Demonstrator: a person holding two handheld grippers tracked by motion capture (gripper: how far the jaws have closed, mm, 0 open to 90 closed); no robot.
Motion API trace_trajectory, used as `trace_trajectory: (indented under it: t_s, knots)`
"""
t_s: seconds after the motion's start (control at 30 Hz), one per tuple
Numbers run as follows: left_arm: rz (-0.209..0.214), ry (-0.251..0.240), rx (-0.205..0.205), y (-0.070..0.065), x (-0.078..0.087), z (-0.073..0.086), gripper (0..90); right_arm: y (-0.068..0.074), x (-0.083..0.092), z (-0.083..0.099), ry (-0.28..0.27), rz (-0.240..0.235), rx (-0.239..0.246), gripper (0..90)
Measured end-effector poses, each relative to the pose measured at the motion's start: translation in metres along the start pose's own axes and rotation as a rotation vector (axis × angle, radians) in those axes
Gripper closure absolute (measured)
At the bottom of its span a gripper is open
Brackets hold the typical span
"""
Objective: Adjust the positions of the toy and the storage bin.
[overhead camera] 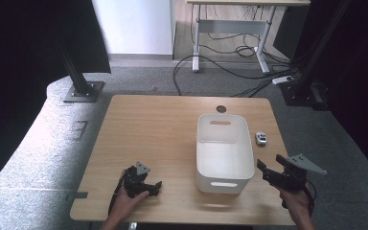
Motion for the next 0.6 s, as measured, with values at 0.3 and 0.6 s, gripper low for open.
trace_trajectory:
  t_s: [0.3, 0.6]
  knots:
    - [-0.001, 0.000, 0.002, 0.000, 0.000, 0.000, 2.1, 0.011, -0.011, -0.016, -0.006, -0.027, 0.029, 21.5]
    - [-0.002, 0.000, 0.002, 0.000, 0.000, 0.000, 2.1, 0.015, -0.031, -0.022, 0.006, -0.031, 0.046, 23.5]
Point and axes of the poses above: each handheld gripper's, and its own axes: x roughly backward along the jaws, z roughly out of its underside, y roughly to its left, the point moved 3 cm from there along -x, roughly forward along the jaws, and after that the axes turned 4 degrees about -x, right-handed, at the moved point
